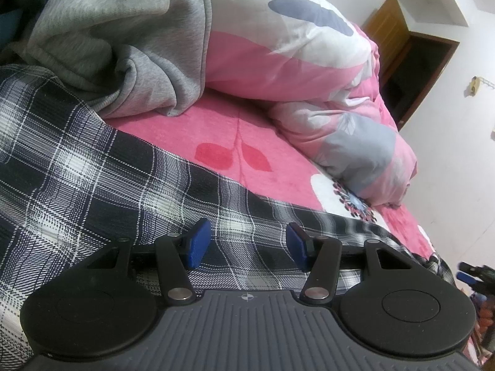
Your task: Fold clothes
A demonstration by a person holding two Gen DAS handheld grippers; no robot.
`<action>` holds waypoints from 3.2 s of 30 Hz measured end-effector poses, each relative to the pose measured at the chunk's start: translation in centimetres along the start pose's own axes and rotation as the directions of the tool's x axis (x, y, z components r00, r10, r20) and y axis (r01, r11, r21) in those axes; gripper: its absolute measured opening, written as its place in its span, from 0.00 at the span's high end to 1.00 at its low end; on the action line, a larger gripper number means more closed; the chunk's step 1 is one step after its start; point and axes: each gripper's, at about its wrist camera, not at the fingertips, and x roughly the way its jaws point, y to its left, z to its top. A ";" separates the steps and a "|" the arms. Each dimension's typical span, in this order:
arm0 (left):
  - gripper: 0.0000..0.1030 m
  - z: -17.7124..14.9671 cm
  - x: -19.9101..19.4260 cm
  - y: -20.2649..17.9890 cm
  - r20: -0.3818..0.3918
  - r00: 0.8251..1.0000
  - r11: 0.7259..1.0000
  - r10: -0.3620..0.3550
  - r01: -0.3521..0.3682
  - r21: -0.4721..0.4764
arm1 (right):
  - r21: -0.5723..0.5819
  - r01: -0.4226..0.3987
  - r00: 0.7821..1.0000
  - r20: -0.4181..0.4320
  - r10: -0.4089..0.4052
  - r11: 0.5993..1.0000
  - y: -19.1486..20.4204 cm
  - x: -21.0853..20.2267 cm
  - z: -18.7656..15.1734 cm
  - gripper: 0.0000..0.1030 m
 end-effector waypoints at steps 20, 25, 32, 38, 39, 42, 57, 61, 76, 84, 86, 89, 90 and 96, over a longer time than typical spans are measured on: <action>0.48 0.0 0.0 0.1 0.004 1.000 1.000 -0.003 0.003 -0.009 | 0.443 0.378 0.868 0.136 -0.478 0.813 -7.1 -8.6 -3.6 0.99; 0.48 0.0 0.0 0.1 0.004 1.000 1.000 -0.003 0.004 -0.011 | 0.360 0.495 0.834 0.057 -0.549 0.790 -6.6 -8.3 -3.9 0.97; 0.48 0.0 0.0 0.1 0.005 1.000 1.000 -0.004 0.004 -0.011 | 0.272 0.516 0.809 0.157 -0.567 0.812 -4.5 -9.2 -2.7 0.80; 0.48 0.0 0.0 0.1 0.005 1.000 1.000 -0.004 0.004 -0.012 | 0.156 0.421 0.885 0.148 -0.442 0.894 -4.7 -6.2 1.3 0.54; 0.48 0.0 0.1 0.1 0.006 1.000 1.000 -0.005 0.005 -0.014 | 0.149 0.383 0.911 0.103 -0.399 0.912 -5.4 -4.8 2.0 0.50; 0.48 0.0 0.1 0.2 0.007 1.000 1.000 -0.010 0.010 -0.020 | 0.144 0.330 0.944 -0.080 -0.321 0.933 -7.8 0.2 4.1 0.50; 0.48 -0.2 0.1 0.6 0.020 0.999 0.998 -0.034 0.035 -0.051 | 0.195 0.276 0.929 -0.305 -0.210 0.941 -12.0 7.2 4.9 0.93; 0.48 0.0 0.1 0.9 0.031 0.999 0.996 -0.040 0.043 -0.074 | 0.103 0.284 0.942 -0.218 -0.256 0.953 -9.9 6.4 5.1 0.97; 0.49 1.4 1.3 1.0 0.083 0.997 0.997 0.005 0.001 -0.071 | 0.019 0.413 0.908 -0.081 -0.411 0.910 -9.5 9.6 6.4 0.97; 0.49 1.5 1.5 1.2 0.081 0.997 0.997 -0.002 0.008 -0.081 | 0.090 0.478 0.878 -0.057 -0.474 0.874 -9.1 6.7 6.5 0.66; 0.48 1.4 1.4 1.2 0.083 0.996 0.996 -0.005 0.012 -0.084 | 0.147 0.439 0.898 -0.024 -0.440 0.887 -8.5 3.3 7.2 0.64; 0.47 1.5 1.0 1.1 0.092 0.996 0.996 -0.011 0.019 -0.086 | 0.251 0.358 0.932 -0.032 -0.362 0.899 -7.6 -2.1 7.3 0.64; 0.47 1.6 0.8 1.0 0.096 0.995 0.996 -0.014 0.022 -0.083 | 0.276 0.342 0.939 -0.053 -0.341 0.898 -7.3 -3.5 6.8 0.64; 0.46 1.4 -1.9 -1.5 0.101 0.989 0.994 -0.105 0.107 -0.015 | 0.349 0.366 0.923 -0.254 -0.289 0.863 -6.2 -6.7 1.1 0.64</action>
